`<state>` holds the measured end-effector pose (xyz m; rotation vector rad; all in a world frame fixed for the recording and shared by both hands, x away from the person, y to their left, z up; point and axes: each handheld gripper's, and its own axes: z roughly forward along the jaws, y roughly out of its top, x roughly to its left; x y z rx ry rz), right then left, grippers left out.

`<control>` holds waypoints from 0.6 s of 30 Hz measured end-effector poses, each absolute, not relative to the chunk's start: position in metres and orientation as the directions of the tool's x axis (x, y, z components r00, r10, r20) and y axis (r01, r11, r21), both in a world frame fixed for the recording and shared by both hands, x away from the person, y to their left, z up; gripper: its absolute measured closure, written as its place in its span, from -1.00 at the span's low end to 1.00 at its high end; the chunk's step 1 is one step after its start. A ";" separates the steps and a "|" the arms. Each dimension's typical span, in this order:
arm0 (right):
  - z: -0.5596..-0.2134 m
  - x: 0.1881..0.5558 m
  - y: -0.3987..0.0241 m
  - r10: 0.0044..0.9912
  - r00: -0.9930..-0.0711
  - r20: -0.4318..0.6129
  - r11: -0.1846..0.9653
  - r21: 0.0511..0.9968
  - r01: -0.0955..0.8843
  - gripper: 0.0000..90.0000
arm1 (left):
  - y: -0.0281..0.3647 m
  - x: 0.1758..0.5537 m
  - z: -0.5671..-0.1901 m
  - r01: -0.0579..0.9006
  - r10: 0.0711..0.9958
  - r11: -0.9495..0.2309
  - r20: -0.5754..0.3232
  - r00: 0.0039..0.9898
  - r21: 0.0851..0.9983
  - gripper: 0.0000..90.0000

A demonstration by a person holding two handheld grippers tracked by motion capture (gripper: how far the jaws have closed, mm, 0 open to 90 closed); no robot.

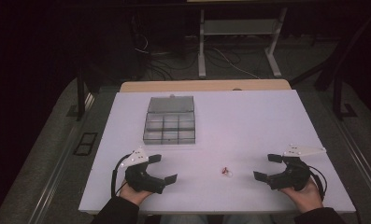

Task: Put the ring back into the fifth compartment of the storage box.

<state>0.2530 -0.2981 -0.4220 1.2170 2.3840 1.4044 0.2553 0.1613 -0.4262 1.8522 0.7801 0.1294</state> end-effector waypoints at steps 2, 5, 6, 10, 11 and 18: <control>-0.422 0.253 -0.298 0.684 -0.674 0.279 0.250 0.779 0.576 -0.99 | 0.161 0.255 -0.426 0.451 0.566 -0.215 -0.266 0.780 0.866 -1.00; -0.421 0.253 -0.297 0.681 -0.678 0.276 0.255 0.779 0.573 -0.99 | 0.161 0.255 -0.426 0.452 0.567 -0.216 -0.265 0.780 0.866 -1.00; -0.420 0.252 -0.296 0.680 -0.680 0.274 0.259 0.778 0.573 -0.99 | 0.161 0.255 -0.426 0.452 0.567 -0.216 -0.266 0.780 0.865 -1.00; -0.419 0.252 -0.296 0.678 -0.683 0.271 0.261 0.780 0.568 -0.99 | 0.161 0.255 -0.426 0.452 0.568 -0.217 -0.265 0.779 0.865 -1.00; -0.418 0.252 -0.296 0.678 -0.685 0.267 0.265 0.781 0.566 -0.99 | 0.161 0.255 -0.426 0.452 0.568 -0.216 -0.265 0.779 0.865 -1.00; -0.407 0.251 -0.294 0.667 -0.701 0.253 0.293 0.776 0.559 -0.99 | 0.162 0.254 -0.426 0.453 0.573 -0.213 -0.265 0.776 0.866 -1.00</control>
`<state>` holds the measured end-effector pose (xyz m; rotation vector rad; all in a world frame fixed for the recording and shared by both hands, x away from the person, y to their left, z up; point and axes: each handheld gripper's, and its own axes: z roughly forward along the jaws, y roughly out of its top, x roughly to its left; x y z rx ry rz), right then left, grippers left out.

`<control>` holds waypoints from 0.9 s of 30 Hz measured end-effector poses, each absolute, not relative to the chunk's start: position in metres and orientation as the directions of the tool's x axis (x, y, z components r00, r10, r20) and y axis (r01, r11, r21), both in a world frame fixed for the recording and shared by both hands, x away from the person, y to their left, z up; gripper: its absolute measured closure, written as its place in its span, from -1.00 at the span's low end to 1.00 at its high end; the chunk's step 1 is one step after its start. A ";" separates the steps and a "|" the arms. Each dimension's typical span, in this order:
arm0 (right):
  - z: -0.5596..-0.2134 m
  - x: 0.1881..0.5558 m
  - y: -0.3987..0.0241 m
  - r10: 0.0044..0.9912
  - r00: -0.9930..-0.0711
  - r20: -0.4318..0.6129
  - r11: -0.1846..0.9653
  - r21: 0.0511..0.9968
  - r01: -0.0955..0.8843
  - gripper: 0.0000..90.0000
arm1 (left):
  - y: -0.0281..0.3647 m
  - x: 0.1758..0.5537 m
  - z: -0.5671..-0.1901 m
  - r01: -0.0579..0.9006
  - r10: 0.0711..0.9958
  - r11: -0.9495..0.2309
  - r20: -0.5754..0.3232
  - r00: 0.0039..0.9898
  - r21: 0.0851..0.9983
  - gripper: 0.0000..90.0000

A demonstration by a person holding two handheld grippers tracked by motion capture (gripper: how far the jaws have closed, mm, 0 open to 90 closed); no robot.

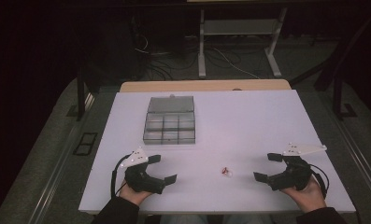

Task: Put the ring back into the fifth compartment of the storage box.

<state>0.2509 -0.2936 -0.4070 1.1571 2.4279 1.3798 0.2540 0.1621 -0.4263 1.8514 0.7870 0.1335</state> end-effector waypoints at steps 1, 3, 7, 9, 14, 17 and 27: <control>-0.407 0.251 -0.294 0.667 -0.701 0.253 0.293 0.776 0.559 -0.99 | 0.162 0.254 -0.426 0.453 0.573 -0.211 -0.266 0.775 0.866 -1.00; -0.405 0.252 -0.293 0.666 -0.702 0.254 0.300 0.771 0.562 -0.99 | 0.162 0.254 -0.426 0.452 0.575 -0.209 -0.265 0.774 0.867 -1.00; -0.401 0.254 -0.291 0.656 -0.713 0.247 0.318 0.766 0.558 -0.99 | 0.163 0.254 -0.426 0.453 0.575 -0.207 -0.267 0.773 0.867 -1.00; -0.399 0.256 -0.289 0.654 -0.716 0.245 0.326 0.763 0.558 -0.99 | 0.163 0.254 -0.426 0.453 0.575 -0.205 -0.268 0.773 0.867 -1.00; -0.395 0.263 -0.283 0.644 -0.726 0.240 0.353 0.749 0.561 -0.99 | 0.163 0.254 -0.426 0.456 0.576 -0.203 -0.271 0.772 0.867 -1.00; -0.394 0.264 -0.281 0.640 -0.729 0.244 0.358 0.744 0.563 -1.00 | 0.163 0.254 -0.426 0.456 0.575 -0.203 -0.271 0.772 0.867 -1.00; -0.390 0.271 -0.269 0.623 -0.749 0.228 0.396 0.734 0.553 -0.99 | 0.163 0.254 -0.426 0.456 0.575 -0.198 -0.274 0.771 0.868 -1.00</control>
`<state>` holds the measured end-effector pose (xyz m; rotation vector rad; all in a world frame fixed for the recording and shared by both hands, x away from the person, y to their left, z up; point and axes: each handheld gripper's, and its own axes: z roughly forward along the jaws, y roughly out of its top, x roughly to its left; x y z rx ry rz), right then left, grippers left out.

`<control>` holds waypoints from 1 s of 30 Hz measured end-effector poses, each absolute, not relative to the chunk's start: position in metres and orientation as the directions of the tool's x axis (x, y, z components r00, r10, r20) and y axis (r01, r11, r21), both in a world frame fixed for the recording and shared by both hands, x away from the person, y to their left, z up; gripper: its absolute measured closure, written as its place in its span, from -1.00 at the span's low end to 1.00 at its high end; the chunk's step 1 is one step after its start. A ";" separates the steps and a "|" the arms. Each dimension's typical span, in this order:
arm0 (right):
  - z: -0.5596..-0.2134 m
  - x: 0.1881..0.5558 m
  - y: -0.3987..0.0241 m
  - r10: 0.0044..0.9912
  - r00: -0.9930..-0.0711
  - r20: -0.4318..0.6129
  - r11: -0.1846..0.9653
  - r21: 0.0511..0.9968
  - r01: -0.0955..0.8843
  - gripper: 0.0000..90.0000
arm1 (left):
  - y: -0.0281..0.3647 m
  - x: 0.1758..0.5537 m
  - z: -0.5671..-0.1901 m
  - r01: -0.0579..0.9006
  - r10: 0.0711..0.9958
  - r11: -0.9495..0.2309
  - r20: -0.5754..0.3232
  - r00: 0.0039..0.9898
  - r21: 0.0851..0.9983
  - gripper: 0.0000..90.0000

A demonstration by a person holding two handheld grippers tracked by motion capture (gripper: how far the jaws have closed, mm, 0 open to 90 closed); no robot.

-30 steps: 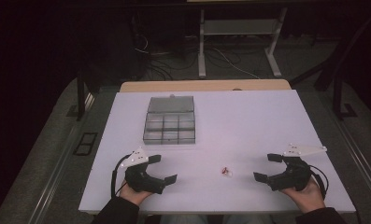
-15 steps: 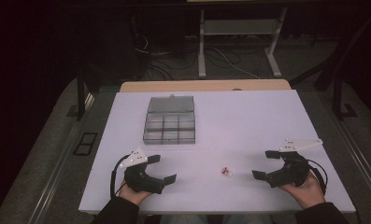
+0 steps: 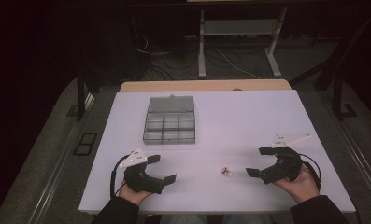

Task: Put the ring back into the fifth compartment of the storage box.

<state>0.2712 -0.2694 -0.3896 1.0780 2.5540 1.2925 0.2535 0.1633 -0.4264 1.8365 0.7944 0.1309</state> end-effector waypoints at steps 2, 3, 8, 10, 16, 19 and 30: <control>-0.389 0.273 -0.266 0.621 -0.752 0.222 0.404 0.731 0.549 -0.99 | 0.163 0.254 -0.426 0.456 0.574 -0.197 -0.275 0.771 0.868 -1.00; -0.389 0.273 -0.266 0.621 -0.752 0.222 0.404 0.731 0.549 -0.99 | 0.163 0.254 -0.426 0.456 0.573 -0.197 -0.275 0.772 0.868 -1.00; -0.390 0.276 -0.258 0.610 -0.761 0.220 0.424 0.721 0.548 -0.99 | 0.163 0.254 -0.426 0.457 0.573 -0.198 -0.276 0.772 0.867 -1.00; -0.389 0.276 -0.257 0.609 -0.761 0.222 0.428 0.716 0.552 -1.00 | 0.163 0.253 -0.426 0.457 0.573 -0.196 -0.276 0.771 0.868 -1.00; -0.391 0.280 -0.249 0.594 -0.775 0.214 0.452 0.708 0.542 -0.99 | 0.163 0.253 -0.426 0.457 0.573 -0.196 -0.277 0.772 0.868 -1.00; -0.392 0.281 -0.245 0.588 -0.781 0.210 0.461 0.706 0.537 -0.99 | 0.163 0.253 -0.426 0.457 0.573 -0.196 -0.276 0.772 0.868 -1.00; -0.398 0.286 -0.232 0.571 -0.794 0.207 0.499 0.680 0.537 -1.00 | 0.163 0.253 -0.426 0.454 0.571 -0.200 -0.273 0.774 0.868 -1.00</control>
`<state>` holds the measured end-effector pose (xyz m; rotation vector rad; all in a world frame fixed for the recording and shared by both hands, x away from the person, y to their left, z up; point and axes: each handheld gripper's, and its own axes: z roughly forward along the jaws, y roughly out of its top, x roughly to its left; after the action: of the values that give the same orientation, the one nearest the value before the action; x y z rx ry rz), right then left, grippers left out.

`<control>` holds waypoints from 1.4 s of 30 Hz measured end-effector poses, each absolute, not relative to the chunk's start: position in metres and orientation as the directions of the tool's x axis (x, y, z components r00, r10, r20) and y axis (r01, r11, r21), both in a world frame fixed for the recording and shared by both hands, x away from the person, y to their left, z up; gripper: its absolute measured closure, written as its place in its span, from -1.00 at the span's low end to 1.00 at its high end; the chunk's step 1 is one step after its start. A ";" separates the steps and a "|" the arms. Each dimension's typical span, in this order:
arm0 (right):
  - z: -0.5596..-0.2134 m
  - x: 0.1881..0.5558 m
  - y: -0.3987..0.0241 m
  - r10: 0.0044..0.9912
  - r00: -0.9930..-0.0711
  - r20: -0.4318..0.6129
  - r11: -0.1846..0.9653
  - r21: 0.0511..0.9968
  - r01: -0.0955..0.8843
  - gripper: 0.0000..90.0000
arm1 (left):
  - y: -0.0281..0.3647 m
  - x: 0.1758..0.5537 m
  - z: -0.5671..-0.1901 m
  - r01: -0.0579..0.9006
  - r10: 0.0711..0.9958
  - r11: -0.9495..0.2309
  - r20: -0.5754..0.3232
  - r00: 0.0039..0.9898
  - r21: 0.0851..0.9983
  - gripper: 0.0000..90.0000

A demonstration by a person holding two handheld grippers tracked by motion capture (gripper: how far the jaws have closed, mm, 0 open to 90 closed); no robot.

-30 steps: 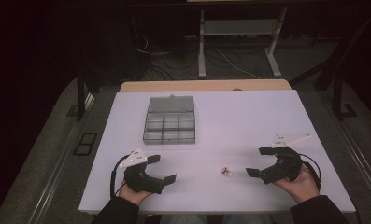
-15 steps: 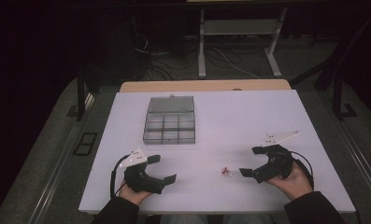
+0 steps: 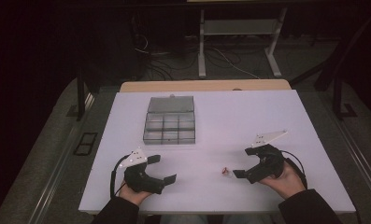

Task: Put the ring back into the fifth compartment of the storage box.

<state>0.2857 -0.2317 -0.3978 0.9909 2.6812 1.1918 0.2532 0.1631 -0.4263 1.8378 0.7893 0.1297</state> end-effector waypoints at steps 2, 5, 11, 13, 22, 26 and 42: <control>-0.399 0.287 -0.229 0.569 -0.797 0.204 0.508 0.675 0.536 -0.99 | 0.163 0.253 -0.426 0.454 0.572 -0.199 -0.273 0.774 0.869 -1.00; -0.402 0.288 -0.226 0.564 -0.800 0.203 0.519 0.666 0.535 -1.00 | 0.163 0.253 -0.426 0.454 0.572 -0.200 -0.273 0.774 0.868 -1.00; -0.405 0.289 -0.219 0.555 -0.807 0.202 0.535 0.657 0.532 -0.99 | 0.163 0.253 -0.426 0.452 0.569 -0.203 -0.271 0.776 0.869 -1.00; -0.407 0.290 -0.217 0.551 -0.810 0.200 0.543 0.652 0.530 -0.99 | 0.162 0.253 -0.426 0.451 0.569 -0.204 -0.269 0.777 0.869 -1.00; -0.414 0.293 -0.208 0.538 -0.818 0.200 0.571 0.628 0.529 -0.99 | 0.162 0.253 -0.426 0.451 0.567 -0.203 -0.271 0.778 0.869 -1.00; -0.417 0.294 -0.204 0.531 -0.823 0.203 0.583 0.618 0.528 -0.99 | 0.162 0.253 -0.426 0.451 0.567 -0.202 -0.271 0.778 0.870 -1.00; -0.429 0.297 -0.191 0.520 -0.837 0.170 0.643 0.567 0.514 -0.99 | 0.162 0.253 -0.426 0.450 0.567 -0.205 -0.269 0.778 0.869 -1.00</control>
<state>0.2969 -0.1912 -0.4293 0.8936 2.8398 0.9759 0.2530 0.1622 -0.4264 1.8422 0.7814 0.1292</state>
